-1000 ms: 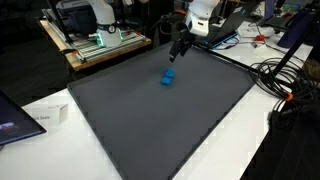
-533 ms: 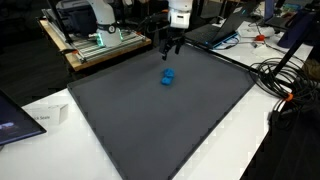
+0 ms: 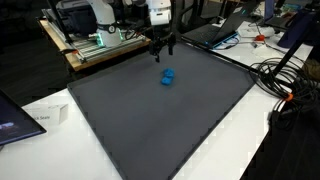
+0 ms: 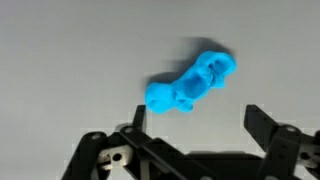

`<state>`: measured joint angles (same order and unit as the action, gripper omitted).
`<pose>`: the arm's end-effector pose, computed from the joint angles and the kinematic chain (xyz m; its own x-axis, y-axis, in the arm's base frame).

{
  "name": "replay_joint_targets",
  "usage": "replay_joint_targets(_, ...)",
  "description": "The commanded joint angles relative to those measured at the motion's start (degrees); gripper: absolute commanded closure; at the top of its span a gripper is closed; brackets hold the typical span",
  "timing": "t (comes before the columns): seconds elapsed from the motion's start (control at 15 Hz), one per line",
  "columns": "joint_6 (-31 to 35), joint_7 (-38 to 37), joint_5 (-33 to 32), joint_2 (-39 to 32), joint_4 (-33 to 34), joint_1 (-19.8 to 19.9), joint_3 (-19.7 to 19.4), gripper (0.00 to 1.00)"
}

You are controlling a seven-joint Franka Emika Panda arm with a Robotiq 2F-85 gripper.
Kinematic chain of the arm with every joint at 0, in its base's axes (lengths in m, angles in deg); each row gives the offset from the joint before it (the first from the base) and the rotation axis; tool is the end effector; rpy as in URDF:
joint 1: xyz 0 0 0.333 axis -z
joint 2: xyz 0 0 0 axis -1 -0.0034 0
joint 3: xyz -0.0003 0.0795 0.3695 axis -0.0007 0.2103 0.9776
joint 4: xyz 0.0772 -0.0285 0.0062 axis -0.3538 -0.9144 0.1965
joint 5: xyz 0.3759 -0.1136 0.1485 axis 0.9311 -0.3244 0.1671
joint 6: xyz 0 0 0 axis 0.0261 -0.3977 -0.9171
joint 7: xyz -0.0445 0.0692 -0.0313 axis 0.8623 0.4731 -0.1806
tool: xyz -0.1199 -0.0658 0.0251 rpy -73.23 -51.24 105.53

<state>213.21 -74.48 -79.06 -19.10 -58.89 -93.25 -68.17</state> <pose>0.5142 0.0386 0.2613 0.9805 0.0444 0.1913 0.0476 -0.9988 -0.0126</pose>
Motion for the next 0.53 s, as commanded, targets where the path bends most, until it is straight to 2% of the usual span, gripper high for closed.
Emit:
replay_joint_targets(0.0, 9.30, 8.31, 7.52, 2.00, -6.37, 3.00, 2.70, 0.00)
replay_joint_targets(0.2, 14.61, 16.62, 16.82, 1.46, -8.38, 5.77, 6.80, 0.00)
replay_joint_targets(0.47, 17.73, 28.51, 29.13, 0.75, -8.08, 11.29, 15.37, 0.00)
